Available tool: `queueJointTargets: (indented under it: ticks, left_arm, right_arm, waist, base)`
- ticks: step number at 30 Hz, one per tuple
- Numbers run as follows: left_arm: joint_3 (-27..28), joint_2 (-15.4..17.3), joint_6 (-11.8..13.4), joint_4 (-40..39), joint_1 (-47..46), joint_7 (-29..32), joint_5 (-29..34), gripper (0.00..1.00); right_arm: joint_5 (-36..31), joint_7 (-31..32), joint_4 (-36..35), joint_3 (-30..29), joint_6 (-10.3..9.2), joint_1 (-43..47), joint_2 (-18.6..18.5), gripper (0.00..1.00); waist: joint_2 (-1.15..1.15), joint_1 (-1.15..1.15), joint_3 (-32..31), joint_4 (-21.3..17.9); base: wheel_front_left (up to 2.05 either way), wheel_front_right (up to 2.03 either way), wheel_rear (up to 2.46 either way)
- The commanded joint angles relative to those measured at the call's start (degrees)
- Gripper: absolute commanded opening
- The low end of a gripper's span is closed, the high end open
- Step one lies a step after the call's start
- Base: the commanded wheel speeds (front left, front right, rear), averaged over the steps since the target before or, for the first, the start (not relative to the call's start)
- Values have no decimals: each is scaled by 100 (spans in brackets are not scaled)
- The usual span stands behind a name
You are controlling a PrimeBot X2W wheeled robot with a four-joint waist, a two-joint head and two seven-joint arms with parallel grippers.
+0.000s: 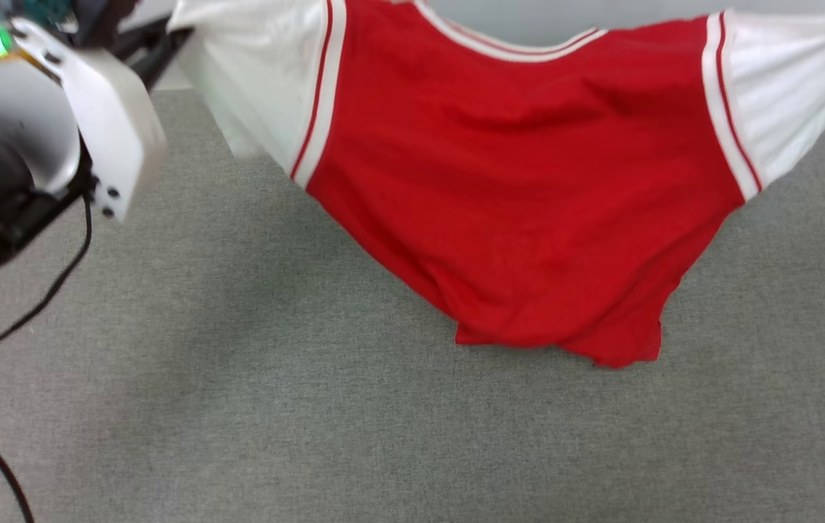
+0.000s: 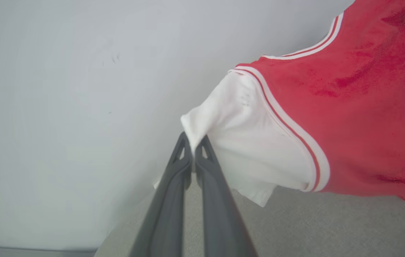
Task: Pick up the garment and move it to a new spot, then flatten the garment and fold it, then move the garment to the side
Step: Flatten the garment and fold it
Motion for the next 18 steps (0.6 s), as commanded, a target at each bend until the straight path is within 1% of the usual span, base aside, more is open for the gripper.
queueJointTargets:
  ticks: [1, 5, 8, 10, 15, 18]
  left_arm:
    - [51, -58, 35, 15, -113, -71, 17, 0]
    - [209, -324, 18, 215, -566, -214, 39, 0]
    - [273, -565, -1, 473, -972, -344, 127, 0]
    - [360, -735, -3, 695, -1271, -466, 180, 0]
    - [483, -1030, -30, 1344, -2168, -751, 457, 0]
    - [575, -1173, -61, 1741, -2737, -904, 576, 0]
  right_arm:
    - [-70, -34, -20, 1, -4, -148, 64, 0]
    - [-328, -27, 79, 93, -4, -723, 208, 0]
    - [-580, -133, 287, 136, -4, -1260, 433, 0]
    - [-803, -236, 521, 113, -4, -1679, 601, 0]
    - [-1296, -460, 1222, 134, -4, -2760, 1073, 0]
    - [-1574, -715, 1651, 75, -5, -3382, 1358, 0]
  waist:
    - [0, 0, 0, 6]
    - [0, 0, 98, 39]
    - [0, 0, 273, 70]
    - [0, 0, 400, 90]
    - [0, 0, 763, 134]
    - [0, 0, 982, 151]
  base:
    - [0, 0, 0]
    - [0, 0, 0]
    - [0, 0, 0]
    - [0, 0, 0]
    - [0, 0, 0]
    - [0, 0, 0]
